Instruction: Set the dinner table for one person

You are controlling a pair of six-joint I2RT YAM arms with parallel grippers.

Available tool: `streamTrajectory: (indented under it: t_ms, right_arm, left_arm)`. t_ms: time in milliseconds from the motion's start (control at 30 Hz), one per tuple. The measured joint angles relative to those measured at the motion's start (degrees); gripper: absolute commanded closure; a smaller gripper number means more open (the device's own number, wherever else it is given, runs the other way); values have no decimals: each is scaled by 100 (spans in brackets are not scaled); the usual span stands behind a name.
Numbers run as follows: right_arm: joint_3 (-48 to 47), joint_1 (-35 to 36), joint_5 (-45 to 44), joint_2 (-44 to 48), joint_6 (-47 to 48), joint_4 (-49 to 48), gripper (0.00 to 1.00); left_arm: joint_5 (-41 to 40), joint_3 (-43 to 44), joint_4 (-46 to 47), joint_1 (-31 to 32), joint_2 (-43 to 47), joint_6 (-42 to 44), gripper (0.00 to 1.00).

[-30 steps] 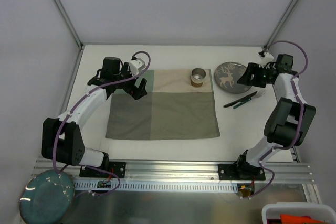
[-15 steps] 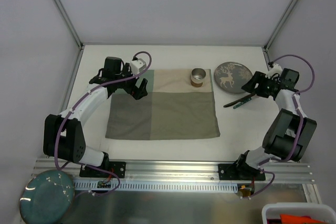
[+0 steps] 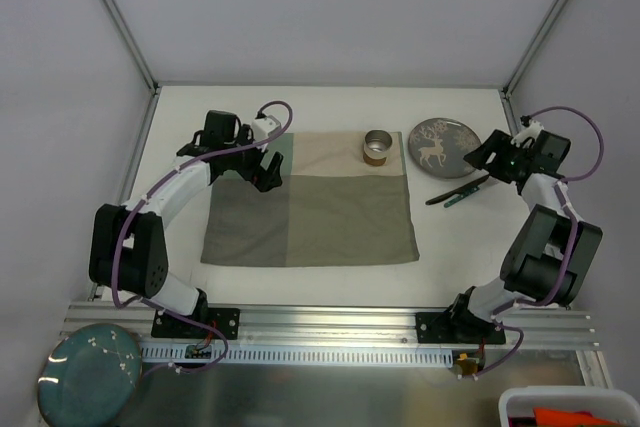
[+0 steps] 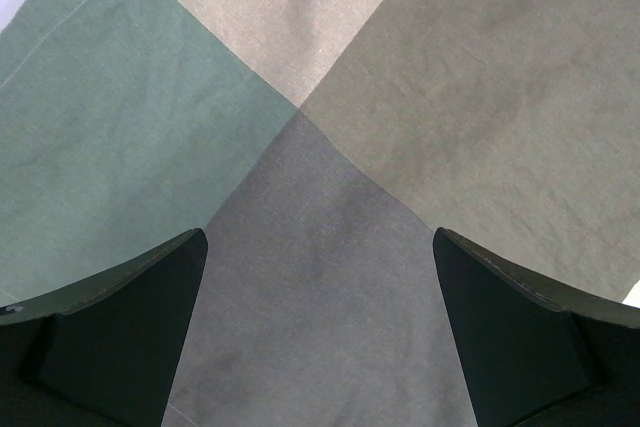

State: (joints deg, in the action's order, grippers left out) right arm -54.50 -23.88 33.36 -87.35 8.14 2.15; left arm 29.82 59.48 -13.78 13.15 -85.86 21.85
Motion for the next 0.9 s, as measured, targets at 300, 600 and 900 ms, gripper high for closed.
streamTrajectory:
  t_ms: [300, 600, 900]
  right_arm:
    - [216, 925, -914, 212, -1386, -920, 24]
    - [11, 1749, -2420, -627, -2127, -1174, 23]
    - [-365, 1808, -3152, -885, -1773, -1137, 22]
  left_arm:
    - [0, 103, 7, 0, -323, -17, 1]
    - [9, 232, 66, 0, -378, -26, 1]
    - [4, 232, 68, 2, -378, -37, 1]
